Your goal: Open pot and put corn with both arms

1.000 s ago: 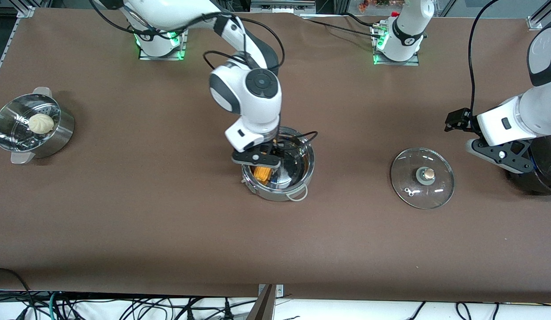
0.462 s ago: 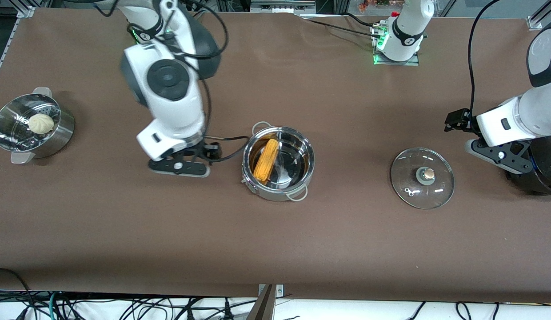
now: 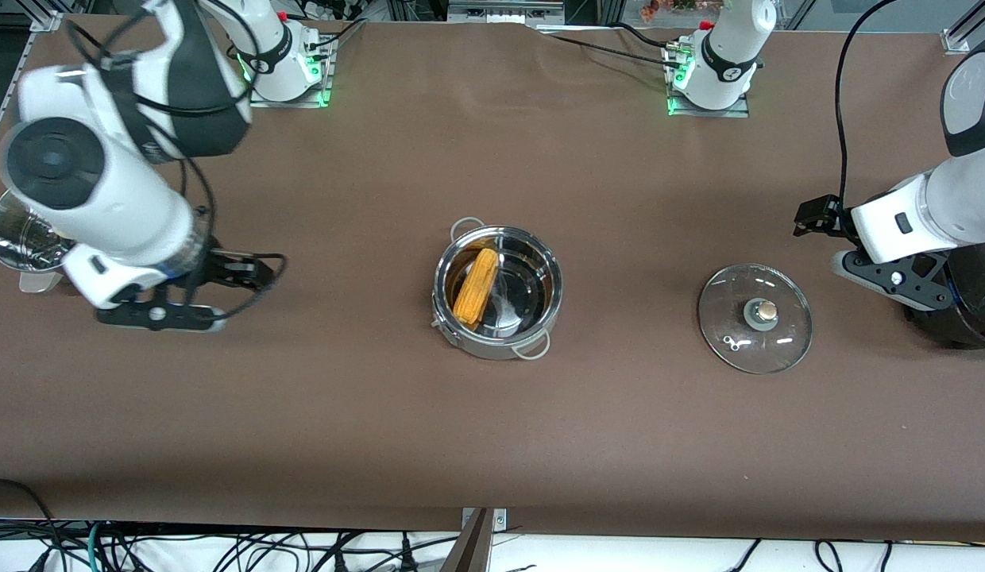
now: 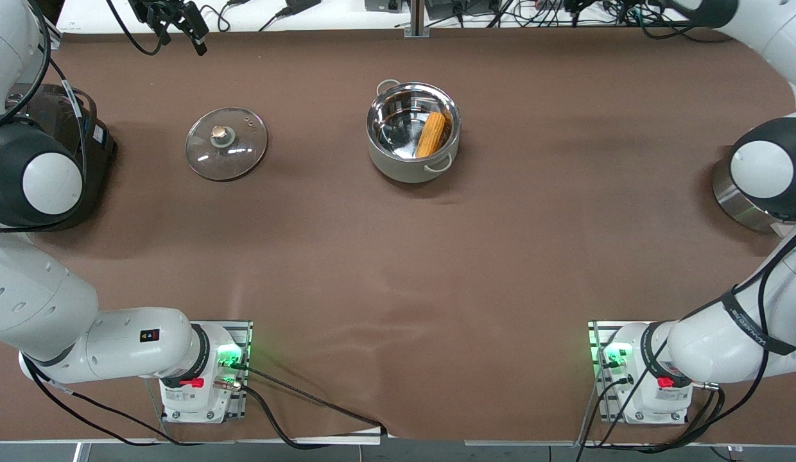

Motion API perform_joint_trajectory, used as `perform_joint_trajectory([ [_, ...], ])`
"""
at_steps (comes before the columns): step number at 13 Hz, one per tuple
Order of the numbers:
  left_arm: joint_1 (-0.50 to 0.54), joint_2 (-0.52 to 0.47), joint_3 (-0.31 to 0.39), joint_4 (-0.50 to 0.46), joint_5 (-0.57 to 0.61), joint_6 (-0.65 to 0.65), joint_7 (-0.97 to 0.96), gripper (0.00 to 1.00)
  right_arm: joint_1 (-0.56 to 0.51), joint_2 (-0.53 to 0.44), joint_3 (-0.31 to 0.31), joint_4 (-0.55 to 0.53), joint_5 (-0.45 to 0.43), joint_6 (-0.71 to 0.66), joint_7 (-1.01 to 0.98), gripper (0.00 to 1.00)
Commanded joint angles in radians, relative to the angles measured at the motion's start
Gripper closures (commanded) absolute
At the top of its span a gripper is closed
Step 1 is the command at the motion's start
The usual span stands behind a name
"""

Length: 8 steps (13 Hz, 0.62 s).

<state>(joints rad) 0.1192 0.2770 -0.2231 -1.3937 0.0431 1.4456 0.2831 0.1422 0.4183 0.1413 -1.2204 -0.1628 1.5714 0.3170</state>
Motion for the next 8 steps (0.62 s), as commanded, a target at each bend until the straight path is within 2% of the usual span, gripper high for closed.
perform_joint_trajectory([
  [1, -0.003, 0.008, -0.015, 0.025, -0.003, -0.022, -0.056, 0.0, -0.056, -0.071, -0.047, -0.047, 0.086, -0.019, -0.081, 0.0],
  [4, 0.01, 0.007, -0.009, 0.024, -0.005, -0.05, -0.073, 0.0, -0.062, -0.136, -0.103, -0.118, 0.098, 0.008, -0.102, 0.0],
  [6, 0.01, 0.007, -0.01, 0.025, -0.008, -0.05, -0.091, 0.0, -0.116, -0.159, -0.109, -0.171, 0.156, 0.123, -0.104, 0.0],
  [8, 0.004, 0.007, -0.016, 0.024, -0.011, -0.054, -0.169, 0.0, -0.162, -0.212, -0.109, -0.267, 0.201, 0.191, -0.189, 0.0],
])
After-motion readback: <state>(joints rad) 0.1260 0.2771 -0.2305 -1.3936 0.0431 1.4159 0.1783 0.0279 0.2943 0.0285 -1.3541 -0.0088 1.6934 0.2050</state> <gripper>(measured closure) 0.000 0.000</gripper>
